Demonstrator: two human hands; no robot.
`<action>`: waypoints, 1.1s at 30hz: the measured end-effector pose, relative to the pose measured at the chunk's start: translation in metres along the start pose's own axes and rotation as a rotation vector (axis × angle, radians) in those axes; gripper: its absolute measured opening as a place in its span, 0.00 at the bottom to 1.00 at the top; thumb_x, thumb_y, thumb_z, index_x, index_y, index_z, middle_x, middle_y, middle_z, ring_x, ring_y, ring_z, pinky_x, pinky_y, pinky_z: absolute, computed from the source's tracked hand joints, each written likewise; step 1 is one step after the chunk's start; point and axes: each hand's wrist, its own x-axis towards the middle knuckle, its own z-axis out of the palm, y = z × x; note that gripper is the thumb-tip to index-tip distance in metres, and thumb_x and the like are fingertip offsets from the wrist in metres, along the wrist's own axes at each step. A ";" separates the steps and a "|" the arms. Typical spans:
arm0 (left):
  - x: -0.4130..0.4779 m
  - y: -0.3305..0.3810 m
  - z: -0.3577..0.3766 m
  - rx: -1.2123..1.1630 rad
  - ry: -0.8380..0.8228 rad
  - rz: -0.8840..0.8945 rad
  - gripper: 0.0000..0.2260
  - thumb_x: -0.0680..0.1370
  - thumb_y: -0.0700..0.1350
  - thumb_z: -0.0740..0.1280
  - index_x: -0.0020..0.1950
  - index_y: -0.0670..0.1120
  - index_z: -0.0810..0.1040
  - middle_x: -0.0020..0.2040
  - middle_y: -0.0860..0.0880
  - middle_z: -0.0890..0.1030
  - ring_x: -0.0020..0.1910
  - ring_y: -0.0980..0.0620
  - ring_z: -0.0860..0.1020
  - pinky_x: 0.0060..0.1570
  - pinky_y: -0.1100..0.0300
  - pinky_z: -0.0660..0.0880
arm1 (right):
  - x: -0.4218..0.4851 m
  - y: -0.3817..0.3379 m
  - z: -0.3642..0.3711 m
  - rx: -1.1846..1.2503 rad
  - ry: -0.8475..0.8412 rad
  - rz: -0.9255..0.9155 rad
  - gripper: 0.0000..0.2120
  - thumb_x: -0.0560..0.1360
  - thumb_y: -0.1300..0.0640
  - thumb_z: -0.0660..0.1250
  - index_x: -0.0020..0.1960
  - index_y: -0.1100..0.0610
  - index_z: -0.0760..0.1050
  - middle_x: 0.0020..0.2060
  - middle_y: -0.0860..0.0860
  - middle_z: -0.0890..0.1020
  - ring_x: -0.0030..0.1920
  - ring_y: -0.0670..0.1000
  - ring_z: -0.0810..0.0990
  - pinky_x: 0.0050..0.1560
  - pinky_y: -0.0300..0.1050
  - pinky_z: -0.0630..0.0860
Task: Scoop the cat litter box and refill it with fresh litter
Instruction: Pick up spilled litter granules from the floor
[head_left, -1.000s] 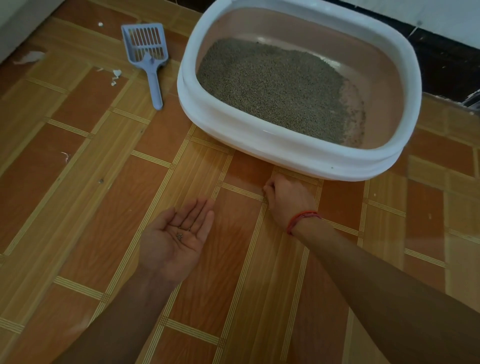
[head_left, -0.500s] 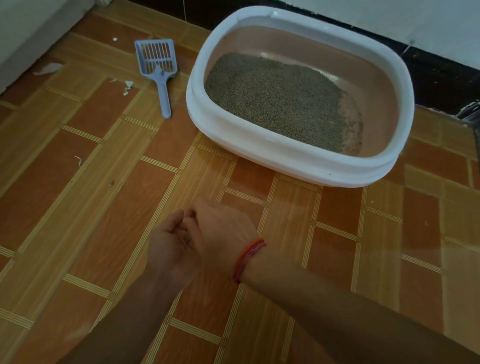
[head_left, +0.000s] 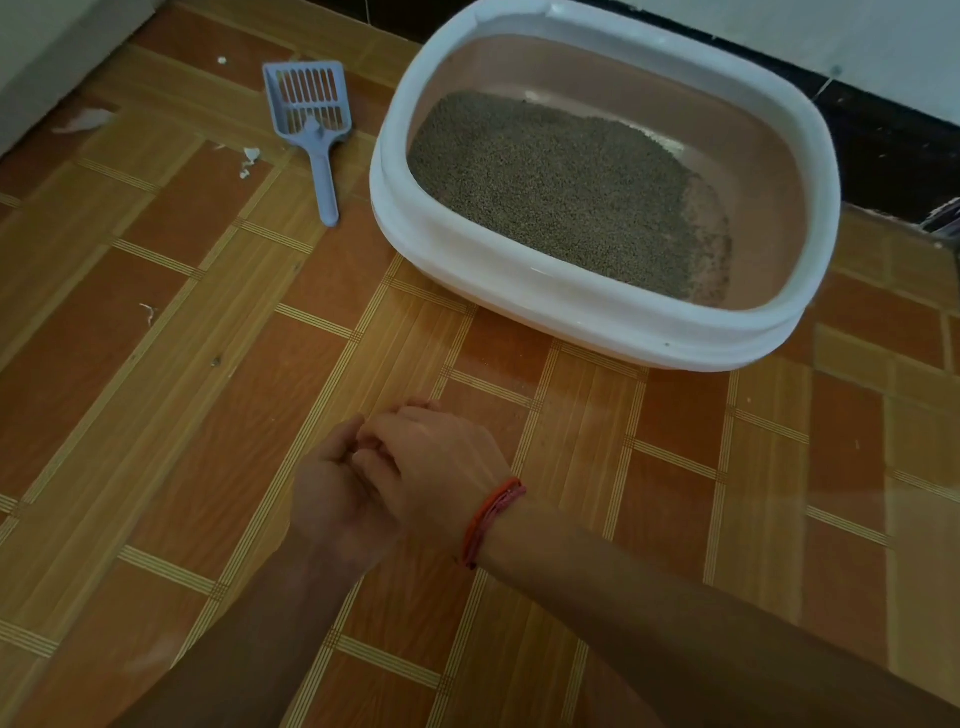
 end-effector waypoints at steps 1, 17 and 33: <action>0.000 0.000 0.001 0.016 0.017 0.008 0.23 0.84 0.51 0.50 0.63 0.39 0.78 0.60 0.42 0.79 0.65 0.45 0.75 0.69 0.52 0.68 | 0.000 0.001 0.001 0.008 0.017 -0.014 0.12 0.80 0.49 0.58 0.56 0.52 0.76 0.50 0.49 0.80 0.52 0.52 0.78 0.50 0.53 0.77; 0.001 0.011 0.003 -0.169 0.159 0.208 0.23 0.82 0.45 0.56 0.44 0.33 0.85 0.56 0.38 0.83 0.56 0.40 0.83 0.56 0.44 0.78 | 0.035 0.085 -0.001 0.001 0.212 0.274 0.07 0.78 0.49 0.63 0.51 0.46 0.79 0.35 0.40 0.76 0.40 0.43 0.75 0.39 0.41 0.75; -0.007 0.016 0.007 -0.190 0.180 0.214 0.24 0.83 0.45 0.55 0.43 0.33 0.85 0.55 0.38 0.84 0.54 0.40 0.83 0.55 0.44 0.79 | 0.043 0.080 0.011 -0.168 0.125 0.228 0.09 0.81 0.51 0.57 0.51 0.50 0.75 0.42 0.47 0.81 0.41 0.50 0.79 0.43 0.51 0.79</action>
